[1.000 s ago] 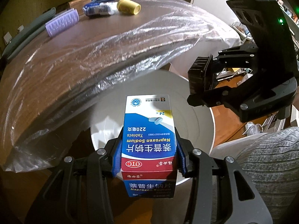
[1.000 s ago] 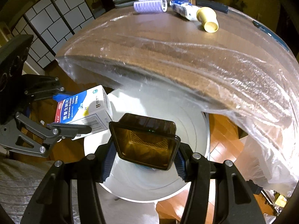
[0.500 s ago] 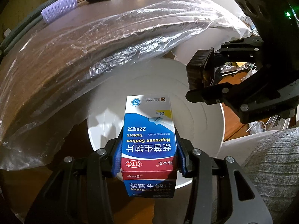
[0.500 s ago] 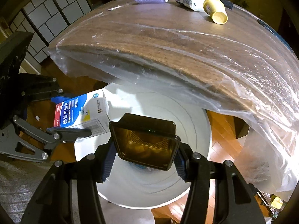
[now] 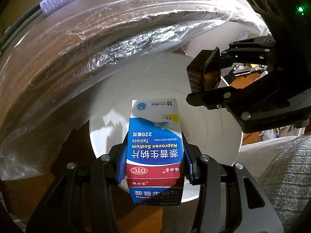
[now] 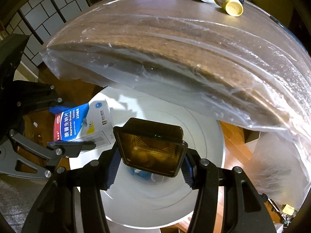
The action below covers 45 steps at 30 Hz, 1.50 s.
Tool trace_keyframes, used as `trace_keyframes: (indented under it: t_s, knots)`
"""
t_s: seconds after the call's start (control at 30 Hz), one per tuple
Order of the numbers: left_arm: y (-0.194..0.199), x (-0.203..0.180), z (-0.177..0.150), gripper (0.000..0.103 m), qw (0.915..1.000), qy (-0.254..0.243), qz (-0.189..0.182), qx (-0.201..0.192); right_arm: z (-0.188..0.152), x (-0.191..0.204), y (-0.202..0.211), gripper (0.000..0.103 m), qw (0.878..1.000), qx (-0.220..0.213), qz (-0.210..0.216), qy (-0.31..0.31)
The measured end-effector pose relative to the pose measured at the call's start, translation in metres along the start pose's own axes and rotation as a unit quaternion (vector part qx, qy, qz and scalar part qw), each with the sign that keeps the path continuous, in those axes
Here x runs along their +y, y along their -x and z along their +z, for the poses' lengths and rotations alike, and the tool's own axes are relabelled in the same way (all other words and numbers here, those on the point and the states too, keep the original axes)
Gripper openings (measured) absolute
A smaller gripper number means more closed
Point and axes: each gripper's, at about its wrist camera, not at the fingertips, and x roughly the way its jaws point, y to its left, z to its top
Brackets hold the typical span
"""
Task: Collect trash
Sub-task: 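Carry the Naproxen box and brown bottle over the white bin with both tools, then open both tools to drop the box and bottle into the bin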
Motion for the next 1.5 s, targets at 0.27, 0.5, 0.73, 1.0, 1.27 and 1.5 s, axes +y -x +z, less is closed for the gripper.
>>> trace_keyframes:
  t_s: [0.27,0.5,0.73,1.0,1.27,1.5]
  knots:
    - [-0.006,0.000,0.002,0.047,1.0000,0.007,0.003,0.004,0.004,-0.004,-0.008,0.054,1.000,0.007,-0.008,-0.004]
    - [-0.006,0.001,0.003,0.047,0.9999,0.012,0.005,0.008,0.007,-0.003,-0.010,0.054,1.000,0.008,-0.015,-0.009]
    - [-0.005,-0.001,0.006,0.047,0.9998,0.014,0.008,0.008,0.010,-0.003,-0.015,0.054,1.000,0.010,-0.018,-0.010]
    - [-0.005,-0.002,0.007,0.047,0.9997,0.017,0.011,0.009,0.010,-0.004,-0.017,0.054,1.000,0.011,-0.019,-0.011]
    - [-0.007,-0.002,0.008,0.047,0.9997,0.017,0.015,0.010,0.008,-0.006,-0.017,0.054,1.000,0.008,-0.019,-0.016]
    - [-0.004,0.007,0.005,0.060,0.9983,0.055,0.019,0.008,0.005,-0.004,-0.009,0.067,0.999,0.002,-0.028,-0.021]
